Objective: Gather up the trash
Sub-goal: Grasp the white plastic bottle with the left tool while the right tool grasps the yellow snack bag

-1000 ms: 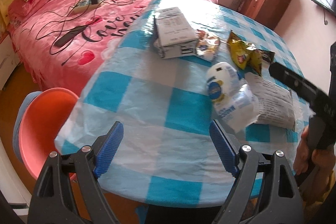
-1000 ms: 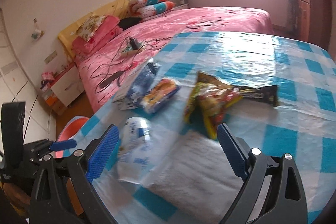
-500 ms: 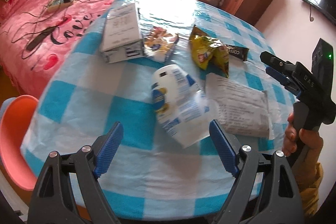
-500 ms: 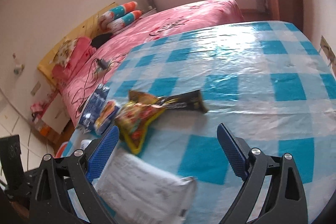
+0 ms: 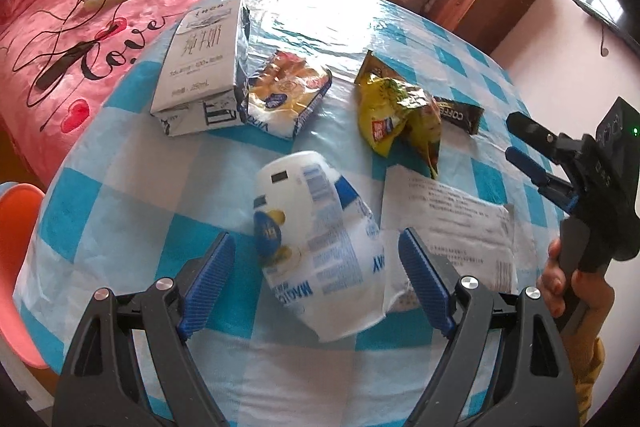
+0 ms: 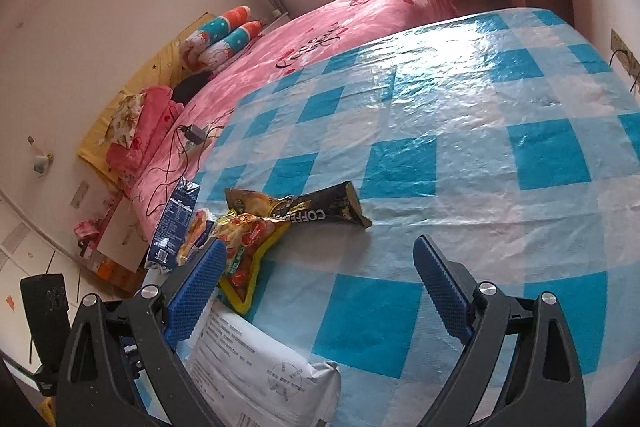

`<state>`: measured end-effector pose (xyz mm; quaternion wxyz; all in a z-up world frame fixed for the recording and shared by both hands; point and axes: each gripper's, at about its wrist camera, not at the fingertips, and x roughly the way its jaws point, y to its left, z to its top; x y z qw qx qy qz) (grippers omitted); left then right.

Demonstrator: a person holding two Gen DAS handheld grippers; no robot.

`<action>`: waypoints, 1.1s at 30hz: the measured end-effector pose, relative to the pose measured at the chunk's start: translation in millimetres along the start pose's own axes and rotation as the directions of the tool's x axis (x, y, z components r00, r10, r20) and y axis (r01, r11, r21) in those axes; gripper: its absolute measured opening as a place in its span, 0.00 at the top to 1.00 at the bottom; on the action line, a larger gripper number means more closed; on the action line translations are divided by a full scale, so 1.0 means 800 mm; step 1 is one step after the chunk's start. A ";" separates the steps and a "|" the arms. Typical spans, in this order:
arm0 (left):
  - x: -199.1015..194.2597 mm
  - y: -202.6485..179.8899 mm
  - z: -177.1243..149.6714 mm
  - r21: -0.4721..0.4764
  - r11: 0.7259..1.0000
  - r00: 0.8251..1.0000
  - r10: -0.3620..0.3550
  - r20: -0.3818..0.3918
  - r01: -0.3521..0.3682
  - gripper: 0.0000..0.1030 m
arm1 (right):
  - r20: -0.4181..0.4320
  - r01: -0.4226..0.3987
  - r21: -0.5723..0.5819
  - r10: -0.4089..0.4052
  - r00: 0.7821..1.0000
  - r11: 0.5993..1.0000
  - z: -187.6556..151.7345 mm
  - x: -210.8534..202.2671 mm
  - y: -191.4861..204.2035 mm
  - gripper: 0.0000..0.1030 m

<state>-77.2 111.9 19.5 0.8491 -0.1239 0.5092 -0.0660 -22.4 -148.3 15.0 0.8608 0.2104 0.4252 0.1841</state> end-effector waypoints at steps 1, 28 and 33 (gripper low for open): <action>0.001 -0.001 0.001 -0.001 1.000 1.000 0.001 0.000 -0.001 0.18 | -0.006 -0.005 -0.003 0.005 1.000 1.000 -0.001 0.002 0.002 0.09; 0.006 -0.004 0.007 0.025 0.999 0.998 0.019 0.061 -0.021 0.36 | -0.025 0.035 -0.078 -0.037 0.999 0.996 0.015 0.038 0.029 0.13; 0.005 0.001 0.007 0.018 1.000 0.998 -0.001 0.068 0.000 0.36 | -0.088 -0.035 -0.097 0.027 0.996 0.995 0.006 0.052 0.060 0.13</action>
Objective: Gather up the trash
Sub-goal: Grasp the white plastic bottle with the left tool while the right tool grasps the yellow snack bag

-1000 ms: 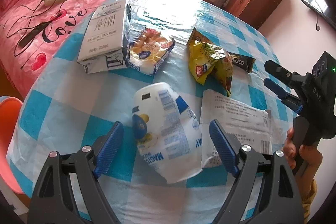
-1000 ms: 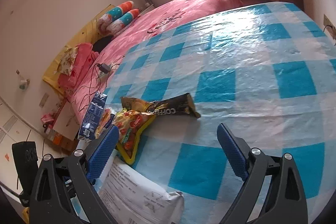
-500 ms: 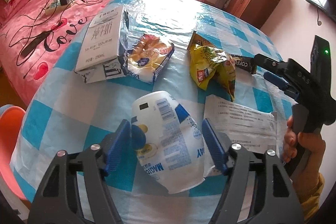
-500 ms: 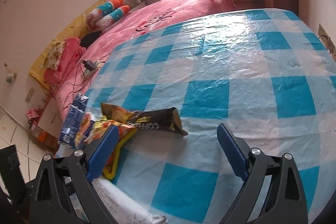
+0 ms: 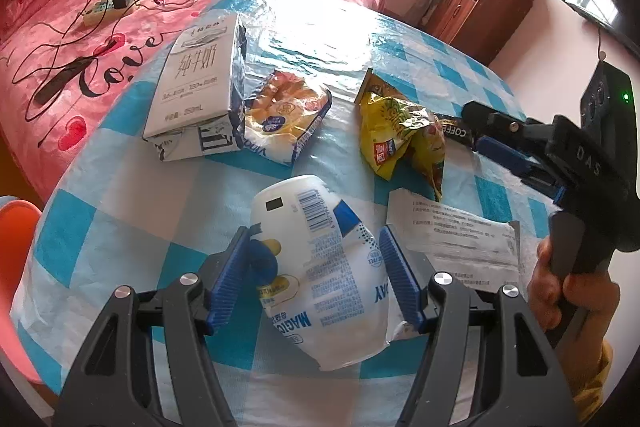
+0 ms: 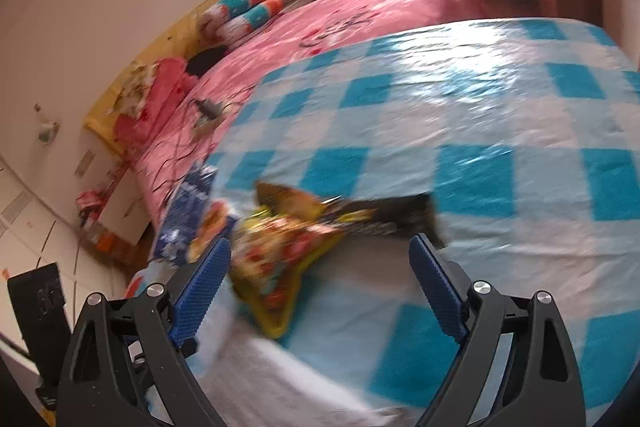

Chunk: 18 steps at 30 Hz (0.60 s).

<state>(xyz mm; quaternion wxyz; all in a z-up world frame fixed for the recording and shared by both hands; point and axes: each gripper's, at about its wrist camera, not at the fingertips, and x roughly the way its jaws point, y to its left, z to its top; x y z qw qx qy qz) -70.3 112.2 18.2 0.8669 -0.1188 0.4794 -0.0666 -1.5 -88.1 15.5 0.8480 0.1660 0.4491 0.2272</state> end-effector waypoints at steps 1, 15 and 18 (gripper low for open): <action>0.000 0.001 0.000 0.000 1.000 1.000 -0.005 0.002 0.005 0.36 | -0.012 -0.007 -0.010 0.006 1.000 1.000 -0.002 0.004 0.008 0.13; -0.005 0.020 -0.001 -0.020 0.999 1.000 -0.027 0.015 0.027 0.36 | -0.086 0.074 -0.117 -0.084 0.993 0.990 -0.003 0.047 0.055 0.13; -0.005 0.023 -0.001 -0.019 0.999 0.999 -0.030 0.017 0.030 0.36 | -0.092 0.098 -0.129 -0.110 0.990 0.987 -0.001 0.055 0.057 0.13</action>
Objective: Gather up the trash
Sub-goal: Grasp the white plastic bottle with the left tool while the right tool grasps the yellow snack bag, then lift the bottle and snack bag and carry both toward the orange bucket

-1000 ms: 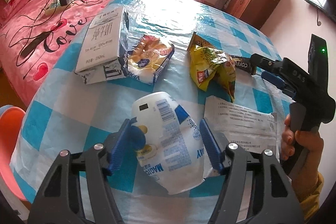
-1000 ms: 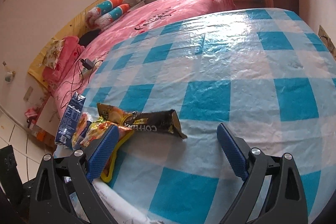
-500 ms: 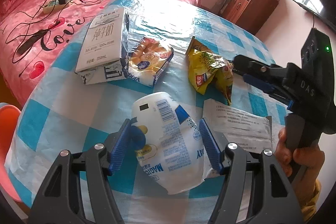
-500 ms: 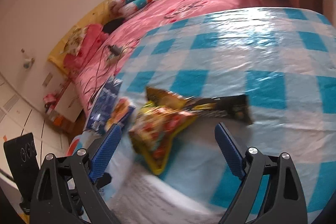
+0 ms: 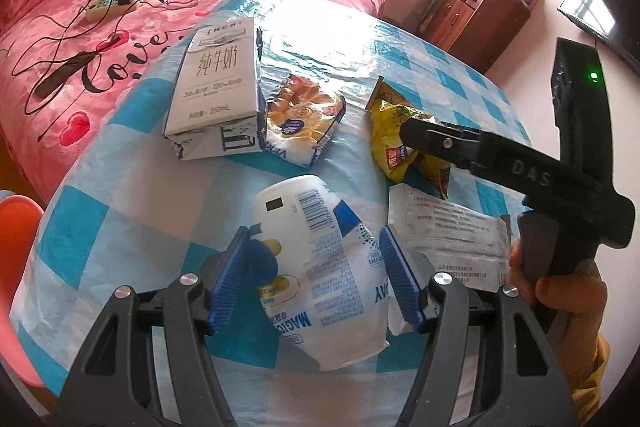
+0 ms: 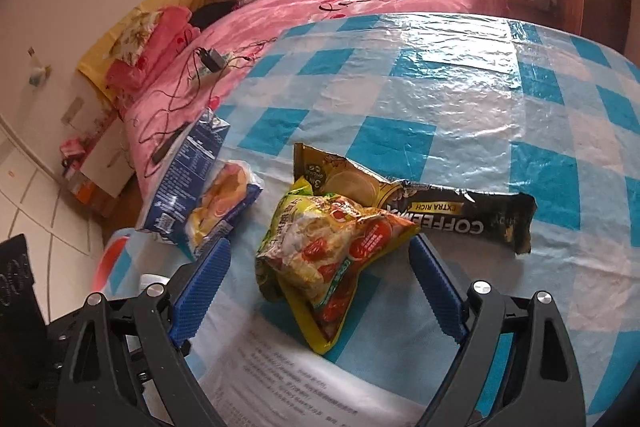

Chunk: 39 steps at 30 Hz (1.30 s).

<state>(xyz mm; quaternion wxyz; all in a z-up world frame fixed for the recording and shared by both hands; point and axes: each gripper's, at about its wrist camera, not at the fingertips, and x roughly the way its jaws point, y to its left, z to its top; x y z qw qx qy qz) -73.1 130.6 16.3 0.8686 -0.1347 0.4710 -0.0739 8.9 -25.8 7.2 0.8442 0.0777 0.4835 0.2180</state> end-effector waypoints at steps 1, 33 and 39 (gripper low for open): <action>0.000 0.001 0.000 -0.001 1.000 1.000 -0.002 0.001 0.002 0.36 | -0.003 0.003 0.004 -0.003 1.000 1.000 0.001 0.002 -0.001 0.13; -0.018 0.022 -0.005 -0.026 0.999 0.999 -0.045 0.025 0.046 0.36 | 0.142 -0.014 -0.035 0.019 0.990 0.999 -0.016 -0.030 -0.003 0.61; -0.029 0.027 -0.005 -0.028 0.998 0.998 -0.055 0.041 0.056 0.36 | 0.155 -0.026 -0.022 0.029 0.987 0.999 -0.021 -0.043 0.000 0.61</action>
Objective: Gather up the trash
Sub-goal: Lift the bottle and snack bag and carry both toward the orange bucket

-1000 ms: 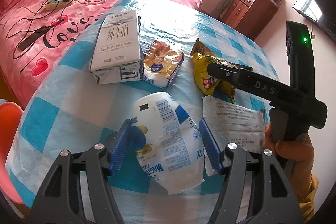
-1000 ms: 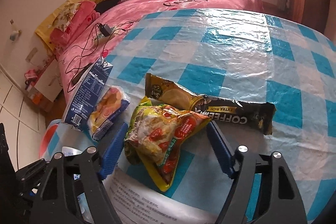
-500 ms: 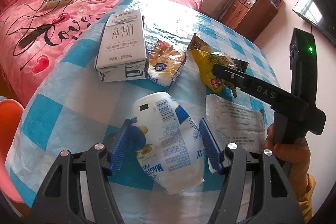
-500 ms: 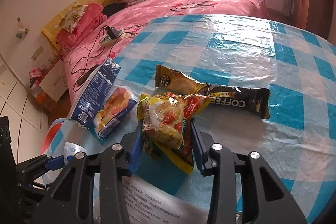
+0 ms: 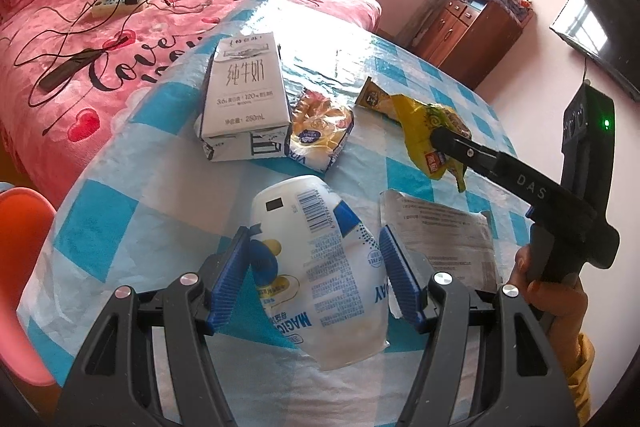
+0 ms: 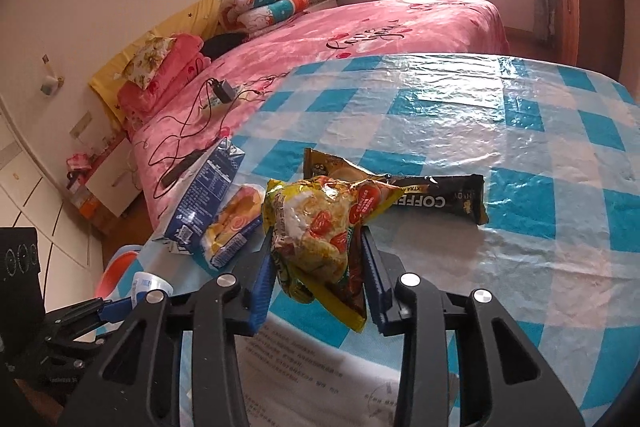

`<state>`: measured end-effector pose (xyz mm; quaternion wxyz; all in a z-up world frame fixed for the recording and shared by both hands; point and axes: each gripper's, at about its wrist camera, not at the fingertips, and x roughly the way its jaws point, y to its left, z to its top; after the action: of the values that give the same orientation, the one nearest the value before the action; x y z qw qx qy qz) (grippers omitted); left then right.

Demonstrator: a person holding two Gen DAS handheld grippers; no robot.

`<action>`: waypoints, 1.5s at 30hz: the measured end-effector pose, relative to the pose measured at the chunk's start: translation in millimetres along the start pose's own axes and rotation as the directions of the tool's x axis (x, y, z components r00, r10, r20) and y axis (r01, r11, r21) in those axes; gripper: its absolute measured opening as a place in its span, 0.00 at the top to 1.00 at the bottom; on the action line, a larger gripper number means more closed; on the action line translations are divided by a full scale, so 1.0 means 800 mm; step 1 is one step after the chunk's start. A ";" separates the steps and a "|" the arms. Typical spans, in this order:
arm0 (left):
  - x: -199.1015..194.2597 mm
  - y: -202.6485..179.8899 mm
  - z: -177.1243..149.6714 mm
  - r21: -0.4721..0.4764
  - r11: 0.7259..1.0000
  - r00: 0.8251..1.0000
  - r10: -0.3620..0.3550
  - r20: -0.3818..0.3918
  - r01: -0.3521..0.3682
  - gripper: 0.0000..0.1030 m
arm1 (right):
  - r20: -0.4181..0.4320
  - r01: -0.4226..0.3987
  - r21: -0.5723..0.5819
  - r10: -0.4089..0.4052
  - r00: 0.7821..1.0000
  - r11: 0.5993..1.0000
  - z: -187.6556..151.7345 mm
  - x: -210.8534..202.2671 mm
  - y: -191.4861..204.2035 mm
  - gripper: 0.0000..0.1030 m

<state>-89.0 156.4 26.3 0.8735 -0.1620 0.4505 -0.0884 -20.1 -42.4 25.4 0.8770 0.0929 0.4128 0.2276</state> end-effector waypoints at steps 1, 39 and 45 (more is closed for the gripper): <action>-0.003 0.001 0.000 -0.001 1.000 1.000 -0.001 0.004 0.001 0.36 | 0.002 -0.001 0.002 0.001 1.000 1.000 0.000 -0.002 0.001 0.61; -0.086 0.116 -0.018 -0.136 0.991 0.993 0.008 0.116 0.008 0.36 | -0.100 -0.162 -0.110 0.152 0.983 0.981 -0.031 0.005 0.152 0.61; -0.099 0.152 -0.026 -0.185 0.982 0.990 0.049 0.129 -0.024 0.36 | -0.171 -0.228 -0.144 0.202 0.964 0.963 -0.043 0.027 0.197 0.61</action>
<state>-150.7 289.5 31.4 0.8845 -0.2390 0.4002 -0.0195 -84.9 105.7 43.8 0.8170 0.0475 0.4471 0.3611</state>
